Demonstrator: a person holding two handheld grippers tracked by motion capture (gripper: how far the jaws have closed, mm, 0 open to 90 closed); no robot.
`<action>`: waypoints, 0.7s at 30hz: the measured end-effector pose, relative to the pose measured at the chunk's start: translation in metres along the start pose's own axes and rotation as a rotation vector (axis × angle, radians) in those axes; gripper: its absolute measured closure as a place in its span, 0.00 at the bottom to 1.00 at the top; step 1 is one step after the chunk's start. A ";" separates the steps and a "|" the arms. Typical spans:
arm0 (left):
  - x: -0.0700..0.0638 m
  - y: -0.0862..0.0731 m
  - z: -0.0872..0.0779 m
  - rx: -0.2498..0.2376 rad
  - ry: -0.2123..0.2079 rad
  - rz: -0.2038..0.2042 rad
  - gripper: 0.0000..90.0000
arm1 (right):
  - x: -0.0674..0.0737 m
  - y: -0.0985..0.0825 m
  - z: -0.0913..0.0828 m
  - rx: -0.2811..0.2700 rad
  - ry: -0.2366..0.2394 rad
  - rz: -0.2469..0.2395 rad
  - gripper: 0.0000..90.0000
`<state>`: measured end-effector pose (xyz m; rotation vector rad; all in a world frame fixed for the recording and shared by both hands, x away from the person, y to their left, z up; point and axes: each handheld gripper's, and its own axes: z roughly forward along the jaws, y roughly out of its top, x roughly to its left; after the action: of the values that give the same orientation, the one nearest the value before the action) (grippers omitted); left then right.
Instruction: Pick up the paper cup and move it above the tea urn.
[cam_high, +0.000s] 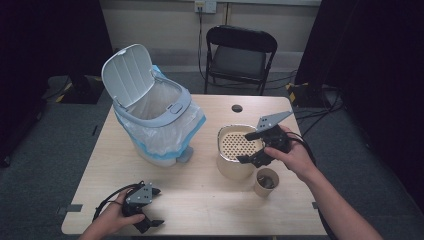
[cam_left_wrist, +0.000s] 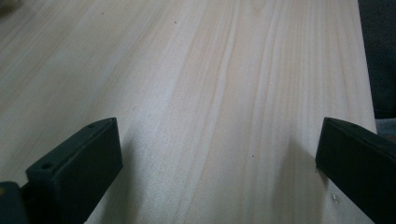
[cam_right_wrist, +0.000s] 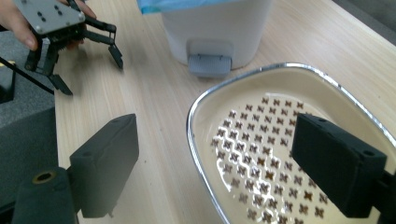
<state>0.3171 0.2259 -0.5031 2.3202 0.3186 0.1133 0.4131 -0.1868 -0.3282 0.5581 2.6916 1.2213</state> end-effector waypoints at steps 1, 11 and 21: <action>0.000 0.000 0.000 0.001 0.000 -0.001 0.00 | 0.000 -0.003 0.000 -0.002 -0.003 0.001 0.16; 0.000 0.000 0.000 0.002 0.001 0.000 0.00 | -0.002 -0.026 -0.012 -0.019 -0.029 0.034 0.16; 0.000 0.000 0.000 -0.004 -0.001 0.000 0.00 | -0.003 -0.042 -0.018 -0.022 -0.044 0.051 0.16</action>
<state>0.3171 0.2257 -0.5033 2.3162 0.3176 0.1128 0.3994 -0.2264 -0.3477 0.6471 2.6400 1.2343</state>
